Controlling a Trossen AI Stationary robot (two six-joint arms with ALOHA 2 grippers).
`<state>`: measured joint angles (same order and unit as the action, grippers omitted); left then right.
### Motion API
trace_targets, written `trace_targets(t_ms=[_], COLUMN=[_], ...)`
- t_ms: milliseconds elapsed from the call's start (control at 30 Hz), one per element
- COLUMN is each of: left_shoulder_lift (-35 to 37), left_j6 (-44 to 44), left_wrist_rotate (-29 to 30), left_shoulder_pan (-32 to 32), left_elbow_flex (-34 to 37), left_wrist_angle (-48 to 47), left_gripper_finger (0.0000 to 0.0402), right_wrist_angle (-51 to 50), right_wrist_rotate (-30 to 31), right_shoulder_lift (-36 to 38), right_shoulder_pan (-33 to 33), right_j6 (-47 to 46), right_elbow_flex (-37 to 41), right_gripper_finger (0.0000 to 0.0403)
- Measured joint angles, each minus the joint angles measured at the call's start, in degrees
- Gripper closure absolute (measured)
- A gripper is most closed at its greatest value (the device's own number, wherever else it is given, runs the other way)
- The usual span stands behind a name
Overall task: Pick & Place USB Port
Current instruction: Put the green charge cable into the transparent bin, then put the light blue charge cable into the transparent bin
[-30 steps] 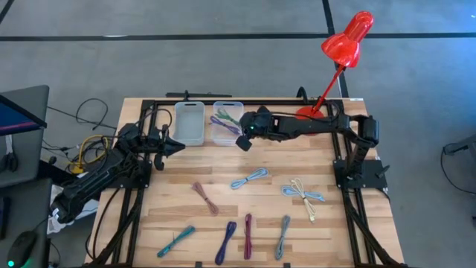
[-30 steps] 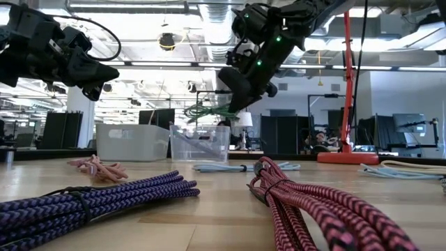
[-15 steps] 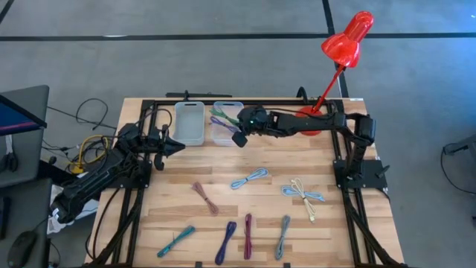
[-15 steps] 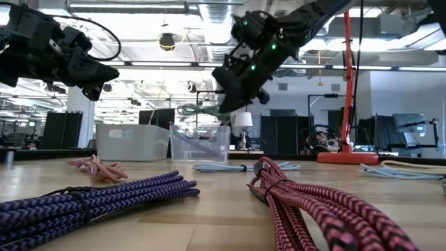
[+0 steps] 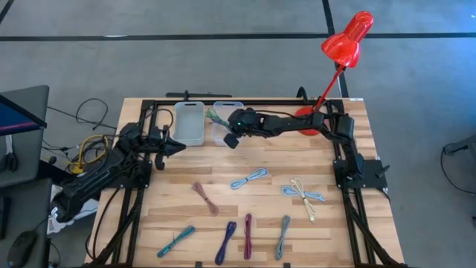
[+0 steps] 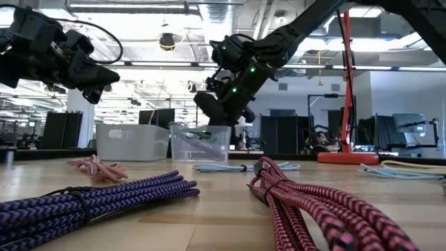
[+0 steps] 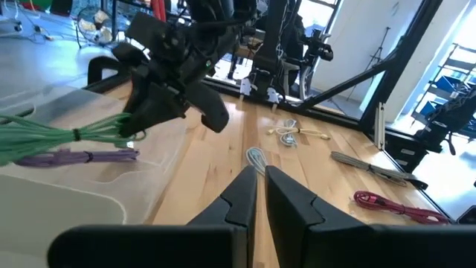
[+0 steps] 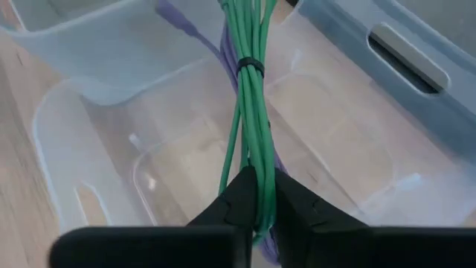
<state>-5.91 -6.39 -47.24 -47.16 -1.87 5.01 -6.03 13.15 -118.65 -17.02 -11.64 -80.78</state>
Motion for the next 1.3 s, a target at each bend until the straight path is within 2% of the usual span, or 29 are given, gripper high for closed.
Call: trace_targets(t_ms=[200, 367, 567, 900, 1300], left_shoulder_lift=[-2.2, -2.9, -2.9, -2.9, -2.9], left_j6=[0.1, 0.1, 0.1, 0.1, 0.1], left_wrist_rotate=[0.0, 0.0, 0.0, 0.0, 0.0], left_shoulder_pan=[0.0, 0.0, 0.0, 0.0, 0.0], left_elbow_flex=[0.0, 0.0, 0.0, 0.0, 0.0], left_wrist_angle=[0.0, 0.4, 0.9, 1.8, 2.3], left_gripper_finger=[0.0372, 0.0372, 0.0372, 0.0372, 0.0372], right_wrist_angle=[-3.1, -6.6, -8.5, -20.8, -38.9], right_wrist_rotate=[0.7, 4.7, 3.2, -1.3, -1.3], right_shoulder_lift=[0.7, 1.4, 3.2, 6.7, 7.2], right_shoulder_pan=[0.0, 0.4, 2.7, 10.9, 18.7], right_j6=[0.2, 3.1, 6.1, 13.5, 12.0], right_elbow_flex=[-1.6, -2.7, -3.1, -3.2, -3.1], right_gripper_finger=[0.0317, 0.0288, 0.0264, 0.0273, 0.0276])
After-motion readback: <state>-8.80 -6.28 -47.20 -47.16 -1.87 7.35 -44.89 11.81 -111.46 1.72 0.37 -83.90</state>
